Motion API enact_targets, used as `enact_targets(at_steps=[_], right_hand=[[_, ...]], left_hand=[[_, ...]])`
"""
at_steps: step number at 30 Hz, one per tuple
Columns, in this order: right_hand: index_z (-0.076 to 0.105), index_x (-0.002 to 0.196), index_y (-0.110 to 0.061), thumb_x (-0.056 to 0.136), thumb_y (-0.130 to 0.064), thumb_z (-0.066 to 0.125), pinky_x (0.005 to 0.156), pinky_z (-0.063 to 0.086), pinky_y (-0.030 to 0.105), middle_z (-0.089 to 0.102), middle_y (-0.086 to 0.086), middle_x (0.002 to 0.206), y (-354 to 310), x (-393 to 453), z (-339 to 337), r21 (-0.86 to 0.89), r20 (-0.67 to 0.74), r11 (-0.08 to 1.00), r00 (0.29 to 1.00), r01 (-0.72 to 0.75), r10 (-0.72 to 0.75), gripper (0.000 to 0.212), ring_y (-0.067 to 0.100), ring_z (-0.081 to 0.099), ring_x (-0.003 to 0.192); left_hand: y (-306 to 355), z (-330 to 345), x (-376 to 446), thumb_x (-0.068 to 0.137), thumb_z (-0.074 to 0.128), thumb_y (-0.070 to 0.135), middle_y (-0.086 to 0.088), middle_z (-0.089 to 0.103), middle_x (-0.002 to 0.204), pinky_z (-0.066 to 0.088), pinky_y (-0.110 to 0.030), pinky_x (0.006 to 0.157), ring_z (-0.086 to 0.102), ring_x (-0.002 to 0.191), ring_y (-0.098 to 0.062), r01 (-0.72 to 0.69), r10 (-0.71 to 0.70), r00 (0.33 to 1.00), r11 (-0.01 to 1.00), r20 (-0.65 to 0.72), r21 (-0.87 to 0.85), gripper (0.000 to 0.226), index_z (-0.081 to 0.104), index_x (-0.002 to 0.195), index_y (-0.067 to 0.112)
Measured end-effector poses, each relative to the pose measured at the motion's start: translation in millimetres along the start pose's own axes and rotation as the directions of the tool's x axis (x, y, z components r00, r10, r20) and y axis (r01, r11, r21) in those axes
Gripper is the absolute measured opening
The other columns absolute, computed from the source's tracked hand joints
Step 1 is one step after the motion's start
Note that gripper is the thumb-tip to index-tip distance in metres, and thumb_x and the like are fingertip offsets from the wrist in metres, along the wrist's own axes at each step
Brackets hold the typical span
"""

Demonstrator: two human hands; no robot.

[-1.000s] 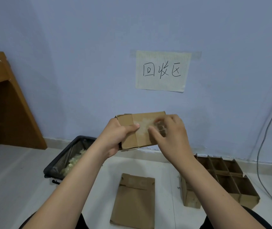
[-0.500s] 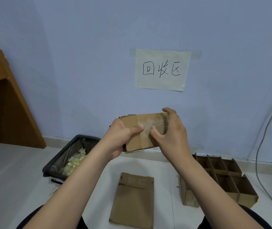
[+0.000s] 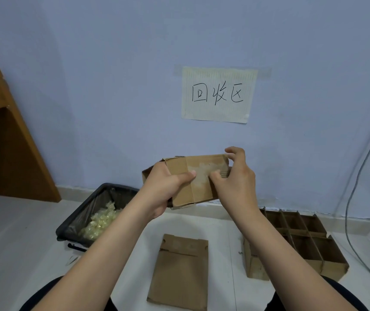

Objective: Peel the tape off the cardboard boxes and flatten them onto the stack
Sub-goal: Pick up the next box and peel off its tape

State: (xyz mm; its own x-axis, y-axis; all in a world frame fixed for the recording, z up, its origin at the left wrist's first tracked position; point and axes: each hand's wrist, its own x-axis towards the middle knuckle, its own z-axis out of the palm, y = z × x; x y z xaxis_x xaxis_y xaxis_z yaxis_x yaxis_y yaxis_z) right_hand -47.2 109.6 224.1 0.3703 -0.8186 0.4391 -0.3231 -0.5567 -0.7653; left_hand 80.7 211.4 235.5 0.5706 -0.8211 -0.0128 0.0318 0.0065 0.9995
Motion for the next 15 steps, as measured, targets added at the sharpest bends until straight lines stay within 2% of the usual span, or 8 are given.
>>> enact_targets(at_steps=[2, 5, 8, 11, 15], right_hand=[[0.039, 0.134, -0.028, 0.089, -0.023, 0.061, 0.09, 0.048, 0.035, 0.056, -0.003, 0.132, 0, -1, -3, 0.036, 0.059, 0.999, 0.998, -0.014, 0.012, 0.051, 0.021, 0.059, 0.11], [0.033, 0.139, -0.034, 0.088, -0.032, 0.065, 0.094, 0.049, 0.035, 0.057, -0.004, 0.133, -2, -7, -7, 0.042, 0.168, 0.999, 0.985, 0.029, -0.036, 0.06, 0.019, 0.057, 0.112], [0.032, 0.14, -0.033, 0.084, -0.031, 0.068, 0.089, 0.049, 0.033, 0.059, -0.002, 0.127, -2, -8, -4, 0.008, 0.157, 0.998, 0.985, 0.069, -0.069, 0.067, 0.018, 0.058, 0.108], [0.034, 0.142, -0.028, 0.085, -0.027, 0.068, 0.081, 0.042, 0.026, 0.058, -0.001, 0.127, -3, -7, 0, -0.035, 0.143, 0.993, 0.984, 0.116, -0.11, 0.066, 0.016, 0.058, 0.108], [0.035, 0.142, -0.026, 0.087, -0.025, 0.066, 0.079, 0.037, 0.022, 0.054, -0.003, 0.128, -5, -9, 4, -0.056, 0.131, 0.988, 0.982, 0.142, -0.134, 0.063, 0.006, 0.049, 0.098]], left_hand=[[1, -1, 1, 0.093, 0.071, 0.008, -0.012, 0.078, 0.102, 0.061, -0.037, 0.08, 0.076, 0.095, -0.026, 0.009, -0.009, 1.0, 1.0, -0.001, -0.03, 0.019, 0.072, 0.111, 0.002], [2, -5, 3, 0.093, 0.071, 0.006, -0.011, 0.078, 0.102, 0.062, -0.039, 0.083, 0.076, 0.096, -0.027, 0.008, -0.008, 1.0, 0.999, -0.006, -0.038, 0.019, 0.072, 0.112, 0.002], [1, -7, 4, 0.093, 0.071, 0.007, -0.011, 0.078, 0.102, 0.061, -0.041, 0.084, 0.076, 0.095, -0.027, 0.009, -0.009, 1.0, 1.0, -0.005, -0.021, 0.019, 0.072, 0.111, 0.002], [0, -8, 4, 0.093, 0.071, 0.007, -0.011, 0.078, 0.102, 0.06, -0.042, 0.084, 0.076, 0.095, -0.028, 0.01, -0.01, 1.0, 1.0, -0.019, -0.007, 0.019, 0.072, 0.111, 0.002], [-1, -11, 5, 0.093, 0.07, 0.006, -0.011, 0.078, 0.103, 0.062, -0.038, 0.082, 0.076, 0.095, -0.027, 0.002, -0.002, 1.0, 1.0, -0.024, 0.006, 0.018, 0.072, 0.111, 0.002]])
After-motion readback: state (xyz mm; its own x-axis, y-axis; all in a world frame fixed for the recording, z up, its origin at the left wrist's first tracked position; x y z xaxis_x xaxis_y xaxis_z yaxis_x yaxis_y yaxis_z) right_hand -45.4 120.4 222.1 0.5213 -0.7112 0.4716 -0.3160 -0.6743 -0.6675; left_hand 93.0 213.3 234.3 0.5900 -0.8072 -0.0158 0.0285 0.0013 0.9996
